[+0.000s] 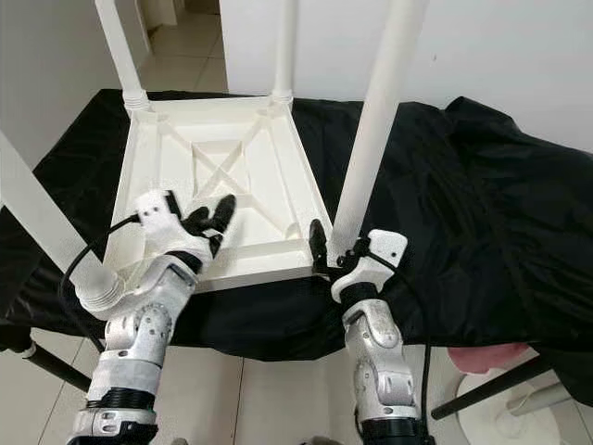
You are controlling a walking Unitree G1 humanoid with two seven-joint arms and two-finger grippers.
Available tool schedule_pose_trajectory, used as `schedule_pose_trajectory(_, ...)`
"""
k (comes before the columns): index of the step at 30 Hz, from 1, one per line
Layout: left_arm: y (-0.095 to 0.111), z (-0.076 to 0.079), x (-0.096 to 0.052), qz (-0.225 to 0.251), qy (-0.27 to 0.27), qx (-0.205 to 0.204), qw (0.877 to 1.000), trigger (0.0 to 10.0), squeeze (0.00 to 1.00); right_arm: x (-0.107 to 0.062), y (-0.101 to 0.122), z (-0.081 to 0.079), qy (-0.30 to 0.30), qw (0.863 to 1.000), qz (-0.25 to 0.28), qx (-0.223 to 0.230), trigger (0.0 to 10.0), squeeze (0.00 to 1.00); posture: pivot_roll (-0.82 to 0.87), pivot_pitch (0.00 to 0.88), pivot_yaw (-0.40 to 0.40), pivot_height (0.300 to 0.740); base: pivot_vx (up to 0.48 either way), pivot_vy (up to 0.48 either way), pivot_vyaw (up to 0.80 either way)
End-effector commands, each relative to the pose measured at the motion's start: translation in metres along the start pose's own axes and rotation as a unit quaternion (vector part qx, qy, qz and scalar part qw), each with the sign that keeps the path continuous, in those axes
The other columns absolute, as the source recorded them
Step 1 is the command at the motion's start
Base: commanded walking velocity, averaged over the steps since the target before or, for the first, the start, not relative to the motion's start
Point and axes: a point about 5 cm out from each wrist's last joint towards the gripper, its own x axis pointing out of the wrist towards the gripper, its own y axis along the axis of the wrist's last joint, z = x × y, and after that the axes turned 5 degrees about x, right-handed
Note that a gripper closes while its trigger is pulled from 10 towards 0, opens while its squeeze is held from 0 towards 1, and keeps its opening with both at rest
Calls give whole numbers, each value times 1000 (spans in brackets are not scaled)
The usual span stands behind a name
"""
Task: Building children table
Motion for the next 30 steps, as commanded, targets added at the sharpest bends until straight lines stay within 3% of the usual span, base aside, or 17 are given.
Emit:
schedule_pose_trajectory(1, 2, 17, -4, 6, -125, 56, 991, 10000, 0, -2, 0, 5, 20, 999, -8, -25, 10000, 0, -63, 18, -8, 740, 0, 0, 0)
schedule_pose_trajectory(2, 2, 21, -5, 5, -151, 78, 985, 10000, 0, -2, 2, 10, 23, 999, -9, -33, 10000, 0, -62, 15, -11, 740, 0, 0, 0)
schedule_pose_trajectory(6, 2, 24, -6, 1, -175, 98, 980, 10000, 0, -2, 4, 14, 32, 999, -11, -43, 10000, 0, -63, 15, -12, 740, 0, 0, 0)
schedule_pose_trajectory(7, 2, 28, -9, -2, -211, 125, 970, 10000, 0, -2, 6, 19, 40, 998, -14, -56, 10000, 0, -62, 14, -14, 740, 0, 0, 0)
schedule_pose_trajectory(8, 2, 28, -9, -2, -211, 125, 970, 10000, 0, -2, 6, 19, 40, 998, -14, -56, 10000, 0, -62, 14, -14, 740, 0, 0, 0)
schedule_pose_trajectory(9, 1, 33, -14, -2, -258, 157, 953, 10000, 0, 0, 7, 23, 56, 995, -19, -74, 10000, 0, -60, 10, -15, 740, 0, 0, 0)
schedule_pose_trajectory(11, 1, 33, -14, -2, -258, 157, 953, 10000, 0, 0, 7, 23, 56, 995, -19, -74, 10000, 0, -60, 10, -15, 740, 0, 0, 0)
schedule_pose_trajectory(14, -6, 42, -30, -16, -380, 230, 896, 10000, 0, 6, 8, 30, 98, 989, -30, -105, 10000, 0, -61, 0, -10, 740, 0, 0, 0)
schedule_pose_trajectory(15, -6, 42, -30, -16, -380, 230, 896, 10000, 0, 6, 8, 30, 98, 989, -30, -105, 10000, 0, -61, 0, -10, 740, 0, 0, 0)
schedule_pose_trajectory(17, -8, 43, -33, -21, -399, 242, 884, 10000, 0, 8, 8, 31, 105, 988, -33, -109, 10000, 0, -59, 0, -12, 740, 0, 0, 0)
schedule_pose_trajectory(19, -15, 46, -39, -38, -440, 286, 850, 10000, 0, 13, 7, 33, 122, 985, -42, -118, 10000, 0, -60, 0, -7, 740, 0, 0, 0)
schedule_pose_trajectory(20, -15, 46, -39, -38, -440, 286, 850, 10000, 0, 13, 7, 33, 122, 985, -42, -118, 10000, 0, -60, 0, -7, 740, 0, 0, 0)
schedule_pose_trajectory(21, -19, 45, -41, -47, -454, 307, 835, 10000, 0, 17, 6, 34, 132, 982, -49, -125, 10000, 0, -60, 0, -2, 740, 0, 0, 0)
schedule_pose_trajectory(22, -19, 45, -41, -47, -454, 307, 835, 10000, 0, 17, 6, 34, 132, 982, -49, -125, 10000, 0, -60, 0, -2, 740, 0, 0, 0)
schedule_pose_trajectory(23, -22, 45, -43, -57, -471, 324, 818, 10000, 0, 23, 5, 36, 148, 979, -60, -123, 10000, 0, -57, 0, -1, 740, 0, 0, 0)
schedule_pose_trajectory(27, -22, 46, -44, -64, -476, 325, 815, 10000, 0, 26, 4, 36, 164, 976, -69, -126, 10000, 0, -57, 0, -1, 740, 0, 0, 0)
schedule_pose_trajectory(30, -19, 47, -41, -63, -469, 324, 819, 10000, 0, 29, 3, 35, 179, 972, -76, -131, 10000, 0, -49, 0, -2, 740, 0, 0, 0)
